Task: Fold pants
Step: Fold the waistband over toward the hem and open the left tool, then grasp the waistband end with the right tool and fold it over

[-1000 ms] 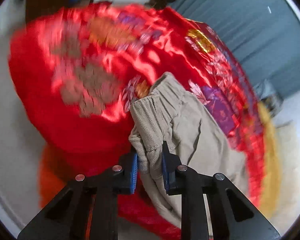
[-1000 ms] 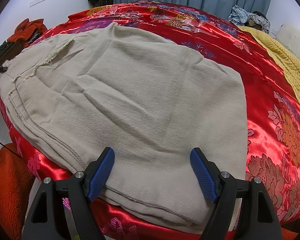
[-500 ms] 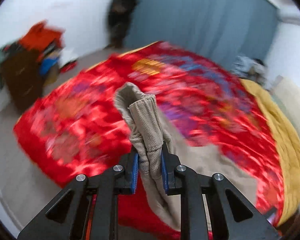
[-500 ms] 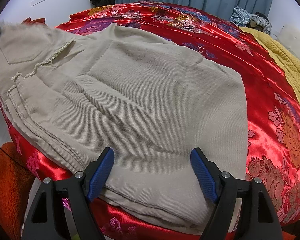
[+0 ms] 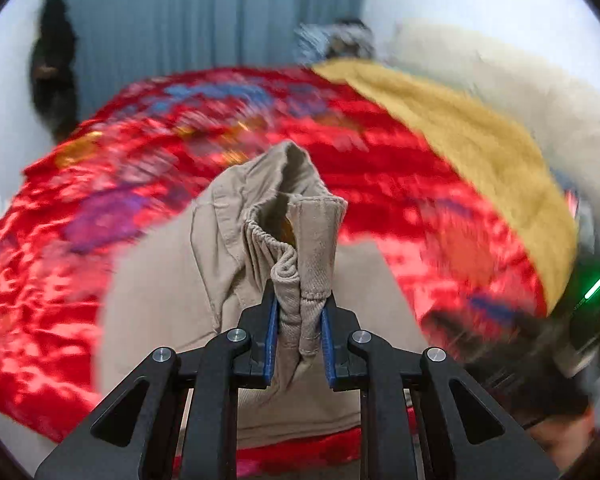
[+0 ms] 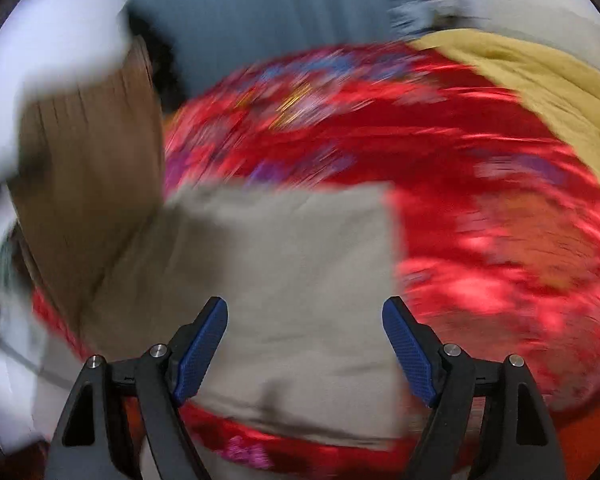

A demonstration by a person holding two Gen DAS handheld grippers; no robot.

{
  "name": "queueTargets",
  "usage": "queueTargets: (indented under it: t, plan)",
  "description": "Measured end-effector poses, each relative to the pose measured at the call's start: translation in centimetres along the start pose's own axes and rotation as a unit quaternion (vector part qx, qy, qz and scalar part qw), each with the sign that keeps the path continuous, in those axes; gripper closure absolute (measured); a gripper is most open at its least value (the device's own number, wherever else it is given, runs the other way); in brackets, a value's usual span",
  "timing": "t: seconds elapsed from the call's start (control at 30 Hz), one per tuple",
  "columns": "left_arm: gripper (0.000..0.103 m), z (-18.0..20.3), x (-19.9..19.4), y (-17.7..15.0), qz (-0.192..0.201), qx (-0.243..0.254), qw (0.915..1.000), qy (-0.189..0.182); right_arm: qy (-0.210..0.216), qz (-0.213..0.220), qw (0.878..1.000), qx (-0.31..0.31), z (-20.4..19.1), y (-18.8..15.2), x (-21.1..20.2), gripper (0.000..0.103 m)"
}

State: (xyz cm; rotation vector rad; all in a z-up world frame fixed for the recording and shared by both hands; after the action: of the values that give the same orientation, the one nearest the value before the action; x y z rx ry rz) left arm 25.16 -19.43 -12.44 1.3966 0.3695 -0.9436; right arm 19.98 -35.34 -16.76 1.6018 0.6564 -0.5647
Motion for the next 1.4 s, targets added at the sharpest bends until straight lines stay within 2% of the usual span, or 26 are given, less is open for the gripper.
queueTargets:
  t: [0.07, 0.13, 0.2, 0.23, 0.27, 0.33, 0.4, 0.43, 0.5, 0.57, 0.63, 0.67, 0.7, 0.77, 0.83, 0.87, 0.9, 1.0, 1.1, 1.23, 1.3, 1.37, 1.4]
  plan:
    - [0.086, 1.7, 3.4, -2.4, -0.019, 0.046, 0.9986, 0.021, -0.029, 0.016, 0.999, 0.033, 3.2, -0.9, -1.0, 0.024]
    - [0.08, 3.0, 6.4, -4.5, -0.033, 0.098, 0.9935, 0.048, -0.039, 0.016, 0.997, 0.065, 5.3, -1.7, -1.2, 0.024]
    - [0.074, 4.2, 7.3, -5.9, -0.024, 0.158, 0.984, 0.078, -0.025, 0.02, 0.995, 0.099, 6.7, -2.0, -1.0, 0.024]
    - [0.065, 4.8, 6.8, -6.0, -0.018, 0.172, 0.9814, 0.083, -0.014, 0.03, 0.993, 0.112, 7.0, -2.0, -1.1, 0.024]
    - [0.06, 5.0, 5.6, -6.0, -0.019, 0.176, 0.9821, 0.065, -0.003, 0.04, 0.992, 0.117, 7.1, -1.8, -1.3, 0.024]
    - [0.042, 4.7, 3.1, -5.5, -0.016, 0.161, 0.9864, 0.03, 0.037, 0.058, 0.991, 0.117, 6.7, -1.4, -1.4, 0.024]
    - [0.032, 2.9, -0.2, -4.7, -0.003, 0.133, 0.991, 0.008, 0.101, 0.066, 0.985, 0.124, 6.1, -1.2, -1.3, 0.024]
    - [0.031, 1.8, -1.4, -4.5, 0.001, 0.117, 0.9931, 0.003, 0.132, 0.067, 0.98, 0.13, 5.6, -1.2, -0.9, 0.024]
    - [0.031, -1.6, -3.9, -3.9, 0.012, 0.074, 0.9971, 0.011, 0.211, 0.059, 0.964, 0.149, 4.5, -1.2, 0.1, 0.024]
    - [0.031, -5.9, -5.8, -3.1, 0.039, 0.027, 0.9977, 0.049, 0.276, 0.043, 0.945, 0.168, 3.5, -1.4, 1.2, 0.024]
    - [0.031, -9.2, -6.7, -3.0, 0.064, -0.013, 0.9939, 0.089, 0.309, 0.026, 0.935, 0.169, 2.1, -1.5, 2.0, 0.024]
    - [0.031, -11.4, -6.8, -2.7, 0.074, -0.043, 0.9899, 0.112, 0.318, 0.016, 0.935, 0.158, 1.3, -1.4, 2.4, 0.024]
    - [0.035, -12.7, -6.6, -2.8, 0.074, -0.063, 0.9877, 0.122, 0.317, 0.009, 0.937, 0.143, 0.7, -1.4, 2.5, 0.025]
    - [0.046, -14.4, -5.1, -3.1, 0.061, -0.08, 0.9868, 0.127, 0.279, 0.015, 0.956, 0.093, -0.7, -0.4, 1.9, 0.028]
    - [0.069, -14.4, -2.9, -3.8, 0.034, -0.069, 0.9899, 0.119, 0.25, 0.023, 0.968, 0.03, -2.1, 1.3, 1.3, 0.03]
    - [0.073, -14.1, -2.1, -4.2, 0.021, -0.062, 0.9916, 0.111, 0.232, 0.014, 0.973, 0.0, -2.8, 2.2, 1.5, 0.031]
    - [0.085, -13.7, -0.9, -4.7, 0.007, -0.053, 0.9931, 0.104, 0.205, -0.003, 0.978, -0.033, -3.3, 3.1, 2.3, 0.032]
    - [0.085, -12.9, 0.6, -5.5, -0.006, -0.038, 0.9921, 0.119, 0.183, -0.047, 0.98, -0.065, -3.8, 4.2, 4.0, 0.037]
    - [0.085, -13.0, 0.2, -5.8, -0.008, -0.046, 0.9925, 0.113, 0.2, -0.072, 0.975, -0.072, -4.0, 3.6, 4.2, 0.037]
    - [0.085, -13.0, 0.4, -5.9, -0.005, -0.039, 0.9918, 0.122, 0.148, -0.085, 0.975, -0.143, -5.1, 3.9, 5.4, 0.037]
    - [0.085, -13.4, 0.5, -5.6, -0.004, -0.04, 0.9917, 0.122, 0.155, -0.111, 0.97, -0.15, -4.5, 4.0, 7.0, 0.037]
    - [0.085, -13.7, 0.6, -5.6, -0.008, -0.044, 0.9914, 0.123, 0.203, -0.159, 0.954, -0.153, -4.4, 3.5, 8.5, 0.05]
    - [0.085, -13.8, 0.7, -5.5, -0.008, -0.047, 0.9913, 0.123, 0.204, -0.167, 0.95, -0.164, -4.4, 3.5, 8.7, 0.063]
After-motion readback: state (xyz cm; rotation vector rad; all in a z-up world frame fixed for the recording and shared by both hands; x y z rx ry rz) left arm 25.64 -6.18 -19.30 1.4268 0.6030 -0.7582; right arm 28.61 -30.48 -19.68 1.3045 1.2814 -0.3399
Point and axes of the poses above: each gripper's, at about its wrist camera, not at the fingertips, and x roughly the way its jaws point, z to its right, y to its top, the point moved 3 cm from there along x, roughly the way its jaws point, and after that the axes turned 13 degrees about -x, right-handed, at the moved point
